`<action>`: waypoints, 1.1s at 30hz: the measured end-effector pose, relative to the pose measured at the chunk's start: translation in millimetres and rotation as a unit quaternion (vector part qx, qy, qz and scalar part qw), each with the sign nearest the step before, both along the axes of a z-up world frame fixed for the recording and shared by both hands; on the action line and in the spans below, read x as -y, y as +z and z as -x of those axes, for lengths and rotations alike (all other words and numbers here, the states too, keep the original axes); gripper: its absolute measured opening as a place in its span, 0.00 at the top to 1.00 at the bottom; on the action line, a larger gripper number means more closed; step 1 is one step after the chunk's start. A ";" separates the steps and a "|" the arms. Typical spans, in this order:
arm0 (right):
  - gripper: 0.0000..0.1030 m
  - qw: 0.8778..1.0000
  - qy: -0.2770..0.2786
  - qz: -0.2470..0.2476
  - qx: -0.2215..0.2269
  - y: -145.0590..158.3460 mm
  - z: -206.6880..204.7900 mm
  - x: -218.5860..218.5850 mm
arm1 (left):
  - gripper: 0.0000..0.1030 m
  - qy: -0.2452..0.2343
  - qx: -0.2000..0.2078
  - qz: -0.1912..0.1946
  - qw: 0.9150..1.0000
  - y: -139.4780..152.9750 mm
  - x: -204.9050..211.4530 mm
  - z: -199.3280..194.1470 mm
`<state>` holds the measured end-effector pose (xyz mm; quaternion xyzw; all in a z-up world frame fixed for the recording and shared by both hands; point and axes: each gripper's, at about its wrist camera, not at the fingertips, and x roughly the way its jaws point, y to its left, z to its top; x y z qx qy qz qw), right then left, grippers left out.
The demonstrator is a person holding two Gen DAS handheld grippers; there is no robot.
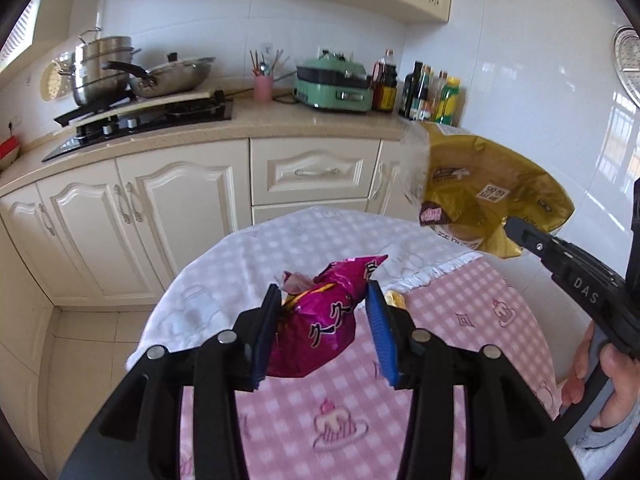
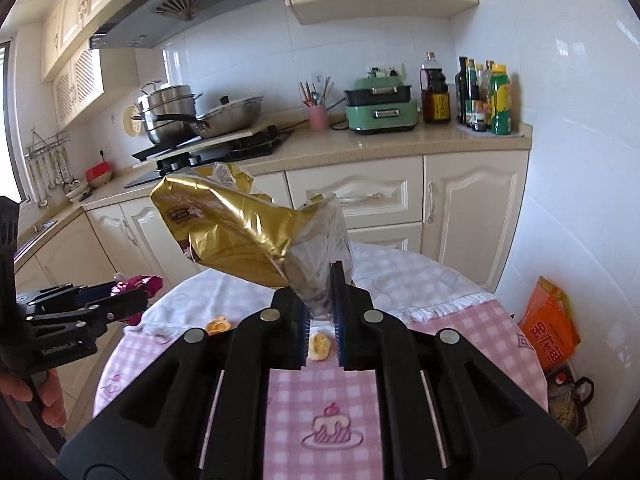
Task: Collect trash
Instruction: 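Carry the pink wrapper and gold bag over the bin and open both tools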
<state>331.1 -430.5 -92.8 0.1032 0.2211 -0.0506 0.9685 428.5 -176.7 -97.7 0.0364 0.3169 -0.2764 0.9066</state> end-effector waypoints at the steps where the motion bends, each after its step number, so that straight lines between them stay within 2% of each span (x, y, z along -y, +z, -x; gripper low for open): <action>1: 0.90 1.000 0.005 0.001 0.000 2.4 4.7 -7.9 | 0.59 0.004 0.003 0.004 1.000 2.8 -10.0 8.6; 7: 0.90 0.997 0.072 -0.005 -0.006 4.6 22.2 -80.9 | 0.59 0.039 0.004 0.015 0.999 3.1 -75.3 43.0; 12: 0.90 0.989 0.147 -0.018 -0.024 -7.8 23.3 -162.5 | 0.59 0.105 -0.005 0.017 0.994 -13.5 -160.8 70.7; 17: 0.90 0.968 0.241 -0.030 -0.062 -37.3 14.9 -268.7 | 0.59 0.185 -0.042 0.020 0.982 -47.4 -258.7 89.5; 20: 0.90 0.957 0.276 -0.029 -0.085 -58.9 10.1 -320.7 | 0.59 0.233 -0.064 0.007 0.970 -71.9 -307.4 95.2; 22: 0.90 0.948 0.297 -0.033 -0.110 -82.3 3.0 -355.6 | 0.59 0.256 -0.089 0.009 0.962 -94.9 -338.7 96.1; 25: 0.90 0.932 0.319 -0.043 -0.168 -132.6 -14.0 -402.7 | 0.59 0.287 -0.121 -0.002 0.950 -135.1 -370.6 92.1; 26: 0.90 0.929 0.320 -0.044 -0.180 -144.3 -18.2 -409.5 | 0.59 0.293 -0.133 0.000 0.947 -147.7 -379.2 88.5; 29: 0.90 0.911 0.322 -0.048 -0.252 -208.1 -41.7 -440.8 | 0.59 0.310 -0.183 0.008 0.933 -199.8 -405.5 78.3; 33: 0.90 0.893 0.312 -0.036 -0.321 -278.3 -63.2 -467.3 | 0.59 0.321 -0.249 0.013 0.914 -271.3 -423.8 62.5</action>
